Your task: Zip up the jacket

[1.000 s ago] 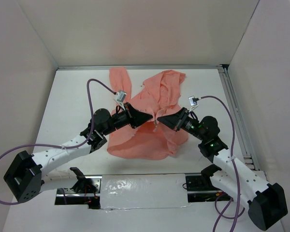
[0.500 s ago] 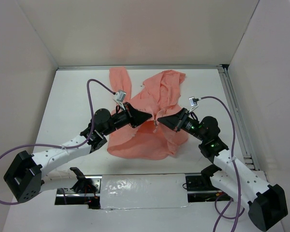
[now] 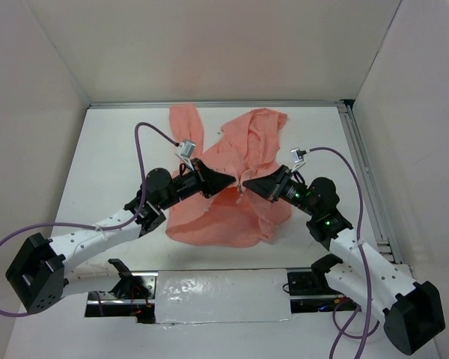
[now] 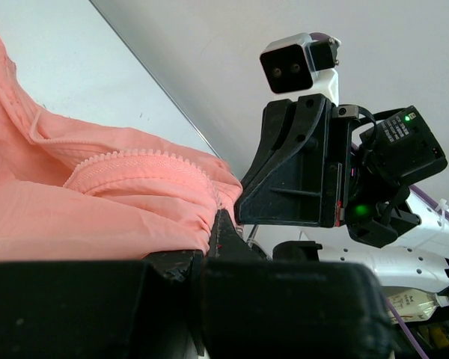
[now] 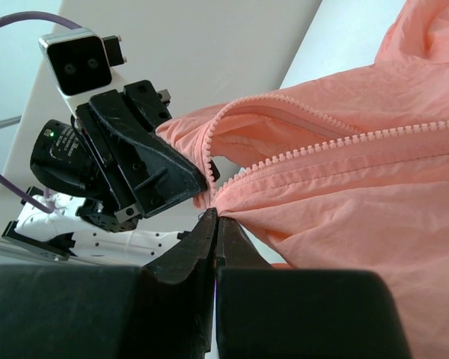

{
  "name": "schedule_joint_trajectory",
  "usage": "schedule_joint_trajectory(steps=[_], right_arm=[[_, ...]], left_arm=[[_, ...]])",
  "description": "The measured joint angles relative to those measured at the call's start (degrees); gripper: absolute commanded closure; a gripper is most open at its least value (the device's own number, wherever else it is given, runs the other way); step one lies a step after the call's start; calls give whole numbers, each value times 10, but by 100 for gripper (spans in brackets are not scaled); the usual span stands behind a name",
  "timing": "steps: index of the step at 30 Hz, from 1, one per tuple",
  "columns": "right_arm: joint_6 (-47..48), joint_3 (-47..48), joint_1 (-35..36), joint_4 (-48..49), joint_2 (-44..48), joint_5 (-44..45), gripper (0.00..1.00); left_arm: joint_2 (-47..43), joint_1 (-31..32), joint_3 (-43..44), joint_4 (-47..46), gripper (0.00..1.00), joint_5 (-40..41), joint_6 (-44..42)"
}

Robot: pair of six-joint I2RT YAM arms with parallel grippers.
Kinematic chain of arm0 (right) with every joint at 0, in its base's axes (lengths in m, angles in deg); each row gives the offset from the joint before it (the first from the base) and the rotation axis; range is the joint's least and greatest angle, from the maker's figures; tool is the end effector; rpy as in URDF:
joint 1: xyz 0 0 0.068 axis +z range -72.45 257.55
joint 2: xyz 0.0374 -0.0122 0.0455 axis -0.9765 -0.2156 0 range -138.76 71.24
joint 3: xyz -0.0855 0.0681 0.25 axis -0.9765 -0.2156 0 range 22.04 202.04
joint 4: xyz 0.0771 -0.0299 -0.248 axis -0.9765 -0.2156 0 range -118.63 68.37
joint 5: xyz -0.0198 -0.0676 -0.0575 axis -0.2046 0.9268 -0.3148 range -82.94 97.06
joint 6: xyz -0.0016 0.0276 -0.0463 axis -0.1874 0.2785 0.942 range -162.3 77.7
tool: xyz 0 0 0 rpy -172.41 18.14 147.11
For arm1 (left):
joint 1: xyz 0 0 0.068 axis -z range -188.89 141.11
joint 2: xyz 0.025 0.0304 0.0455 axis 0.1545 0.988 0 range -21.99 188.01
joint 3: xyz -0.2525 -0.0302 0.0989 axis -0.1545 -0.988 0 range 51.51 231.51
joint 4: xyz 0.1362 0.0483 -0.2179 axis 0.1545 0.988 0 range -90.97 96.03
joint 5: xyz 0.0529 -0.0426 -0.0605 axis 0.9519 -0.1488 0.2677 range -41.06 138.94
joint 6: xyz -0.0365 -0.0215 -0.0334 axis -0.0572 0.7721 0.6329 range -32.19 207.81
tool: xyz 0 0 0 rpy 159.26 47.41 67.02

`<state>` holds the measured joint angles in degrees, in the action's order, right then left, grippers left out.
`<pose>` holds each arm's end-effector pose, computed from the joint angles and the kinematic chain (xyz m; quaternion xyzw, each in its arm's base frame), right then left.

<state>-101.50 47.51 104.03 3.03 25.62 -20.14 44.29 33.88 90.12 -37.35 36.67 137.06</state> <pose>0.1639 0.0999 0.2824 0.0201 0.6817 0.6023 0.4149 0.1903 -0.1865 0.3111 0.0443 0.6512 -0.5911 0.4738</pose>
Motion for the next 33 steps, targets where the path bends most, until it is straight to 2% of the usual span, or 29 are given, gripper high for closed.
schedule_joint_trajectory(steps=[33], right_arm=[[7,0,0,-33,9,3,100]], left_arm=[[-1,1,0,4,100,7,-1]])
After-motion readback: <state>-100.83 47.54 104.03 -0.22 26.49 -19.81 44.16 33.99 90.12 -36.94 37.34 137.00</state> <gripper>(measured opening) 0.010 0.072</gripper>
